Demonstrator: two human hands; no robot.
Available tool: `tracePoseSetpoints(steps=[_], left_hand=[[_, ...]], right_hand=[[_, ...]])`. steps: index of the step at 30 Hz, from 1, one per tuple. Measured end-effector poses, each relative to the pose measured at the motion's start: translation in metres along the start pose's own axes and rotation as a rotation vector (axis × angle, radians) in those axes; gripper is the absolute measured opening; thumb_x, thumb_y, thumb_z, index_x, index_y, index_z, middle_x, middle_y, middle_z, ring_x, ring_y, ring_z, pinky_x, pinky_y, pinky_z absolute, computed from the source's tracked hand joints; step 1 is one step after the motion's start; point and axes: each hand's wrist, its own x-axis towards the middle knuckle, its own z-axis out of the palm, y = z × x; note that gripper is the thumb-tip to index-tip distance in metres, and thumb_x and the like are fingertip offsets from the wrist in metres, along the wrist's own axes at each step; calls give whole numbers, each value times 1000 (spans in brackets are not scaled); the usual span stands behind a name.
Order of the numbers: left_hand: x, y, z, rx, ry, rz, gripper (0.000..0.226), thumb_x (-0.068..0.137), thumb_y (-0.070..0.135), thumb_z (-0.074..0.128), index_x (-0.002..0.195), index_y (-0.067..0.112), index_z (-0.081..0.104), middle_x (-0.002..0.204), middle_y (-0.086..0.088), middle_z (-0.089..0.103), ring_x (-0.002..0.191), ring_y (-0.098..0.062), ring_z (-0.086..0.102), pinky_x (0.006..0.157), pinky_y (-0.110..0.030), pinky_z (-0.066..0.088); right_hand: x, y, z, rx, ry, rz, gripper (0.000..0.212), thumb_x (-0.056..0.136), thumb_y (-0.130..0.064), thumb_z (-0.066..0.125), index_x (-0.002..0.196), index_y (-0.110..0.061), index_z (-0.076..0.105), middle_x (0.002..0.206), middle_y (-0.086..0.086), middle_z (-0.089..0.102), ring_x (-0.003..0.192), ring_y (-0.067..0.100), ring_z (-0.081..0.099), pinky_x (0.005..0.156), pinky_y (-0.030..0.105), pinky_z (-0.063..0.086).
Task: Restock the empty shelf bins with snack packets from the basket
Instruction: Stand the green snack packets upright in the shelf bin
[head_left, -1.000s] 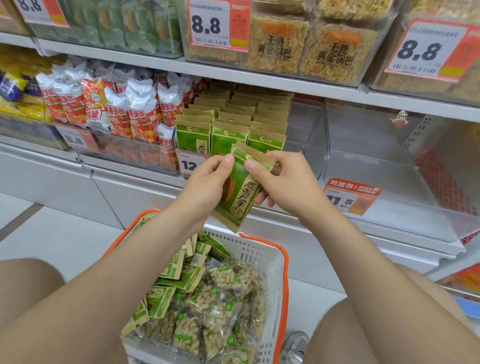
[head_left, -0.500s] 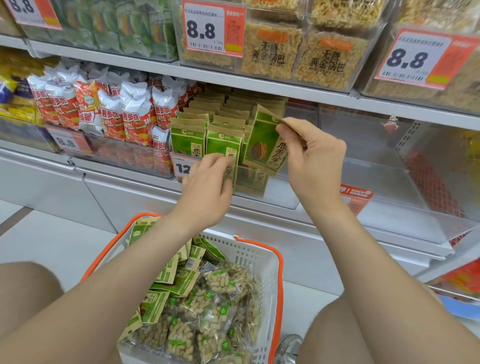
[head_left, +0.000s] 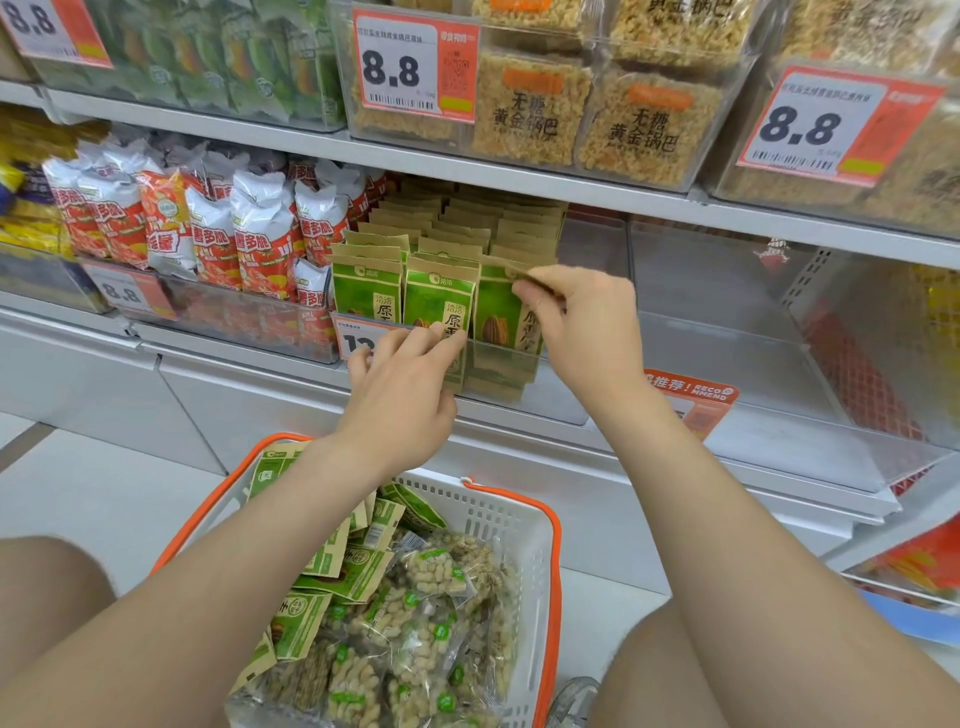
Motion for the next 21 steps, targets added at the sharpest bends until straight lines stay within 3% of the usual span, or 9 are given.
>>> tracePoseSetpoints(steps=[2, 4, 8, 11, 13, 15, 19, 21], left_hand=[[0, 0, 0, 12, -3, 5, 66, 102, 25, 51, 163, 35, 28, 164, 7, 32, 150, -24, 24, 118, -59, 21], [0, -1, -1, 19, -13, 8, 66, 103, 26, 51, 163, 36, 25, 166, 8, 30, 150, -24, 23, 117, -59, 23], [0, -1, -3, 6, -31, 11, 67, 104, 28, 51, 164, 36, 24, 169, 8, 27, 152, -24, 21, 117, -60, 24], [0, -3, -4, -19, -51, 18, 68, 103, 28, 52, 165, 36, 24, 171, 9, 25, 154, -24, 19, 118, -61, 24], [0, -5, -5, -35, -68, 17, 68, 103, 28, 52, 165, 35, 24, 172, 9, 23, 156, -25, 18, 119, -62, 23], [0, -6, -7, -39, -80, 19, 68, 103, 28, 53, 165, 34, 24, 173, 9, 22, 157, -26, 17, 119, -62, 23], [0, -8, -9, -46, -106, 28, 71, 104, 30, 55, 166, 34, 20, 173, 8, 19, 158, -26, 15, 119, -63, 22], [0, -9, -10, -54, -129, 37, 72, 104, 30, 56, 166, 34, 20, 174, 8, 18, 158, -26, 14, 119, -63, 23]], right_hand=[[0, 8, 9, -152, -111, 106, 23, 99, -44, 66, 106, -28, 82, 95, 0, 67, 96, 28, 61, 85, 40, 53], [-1, 5, 15, -138, -164, 227, 25, 97, -42, 71, 113, -26, 81, 107, 3, 52, 107, 29, 53, 95, 43, 49], [-2, -4, 21, -38, -111, 294, 30, 93, -38, 77, 118, -21, 77, 115, 2, 42, 107, 24, 54, 101, 39, 48], [-8, -10, 20, 23, -8, 370, 51, 90, -37, 81, 128, -18, 53, 124, 5, 46, 96, 19, 53, 85, 31, 44], [-12, -13, 24, 59, -72, 434, 61, 94, -38, 76, 134, -11, 39, 128, 12, 56, 104, 27, 58, 81, 32, 41], [-14, -15, 31, 2, -207, 476, 56, 98, -41, 69, 134, -8, 39, 123, 13, 64, 108, 32, 60, 78, 35, 41], [-11, -12, 27, -18, -355, 497, 43, 100, -36, 65, 131, -11, 49, 109, 1, 58, 94, 22, 48, 77, 32, 39], [-12, -8, 25, 15, -378, 510, 33, 99, -33, 62, 124, -12, 54, 109, 2, 63, 101, 27, 58, 76, 32, 43]])
